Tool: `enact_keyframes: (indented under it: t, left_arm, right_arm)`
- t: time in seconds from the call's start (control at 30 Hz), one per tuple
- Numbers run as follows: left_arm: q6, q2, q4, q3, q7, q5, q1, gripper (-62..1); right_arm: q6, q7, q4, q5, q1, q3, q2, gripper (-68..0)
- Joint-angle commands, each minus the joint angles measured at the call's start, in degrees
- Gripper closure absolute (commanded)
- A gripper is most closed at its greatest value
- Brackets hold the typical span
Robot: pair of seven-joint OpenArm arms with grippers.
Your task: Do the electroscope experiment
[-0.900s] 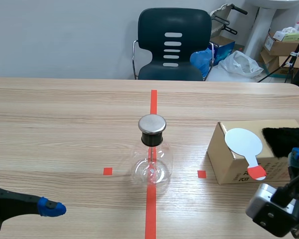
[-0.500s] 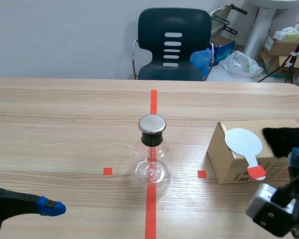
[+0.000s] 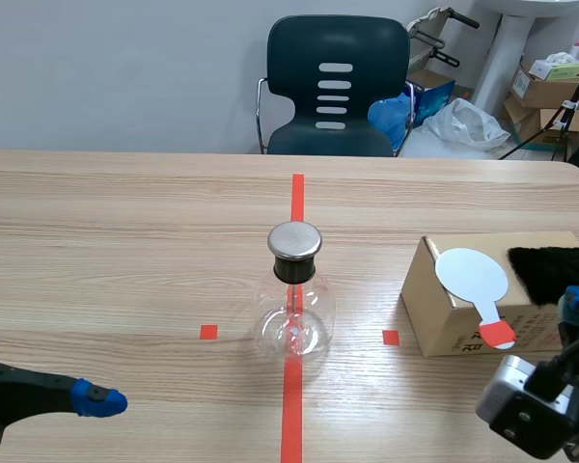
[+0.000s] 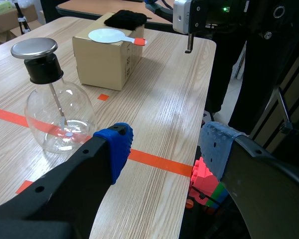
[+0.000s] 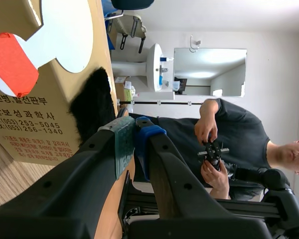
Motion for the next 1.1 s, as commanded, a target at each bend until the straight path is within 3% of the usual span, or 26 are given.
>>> enact_keyframes:
  t: [0.0, 0.63, 0.93, 1.07]
  left_arm:
    - [-0.07, 0.24, 1.16, -0.07, -0.98, -0.2, 0.11, -33.2]
    - [-0.07, 0.24, 1.16, -0.07, -0.96, -0.2, 0.11, -33.2]
    - [-0.07, 0.22, 1.16, -0.07, -0.96, -0.2, 0.11, -33.2]
    - [-0.07, 0.11, 1.16, -0.07, -0.98, -0.2, 0.11, -33.2]
  right_arm:
    - [-3.47, -0.15, 0.59, -0.02, 0.5, 0.35, 0.26, -1.1]
    - [-3.47, -2.47, 0.42, -0.48, 0.5, 0.35, 0.11, -1.1]
    - [-3.47, 1.64, -4.44, -2.25, 0.5, 0.33, 0.09, -1.6]
    - [-3.47, 1.99, -4.92, -2.16, 0.5, 0.28, 0.07, -18.5]
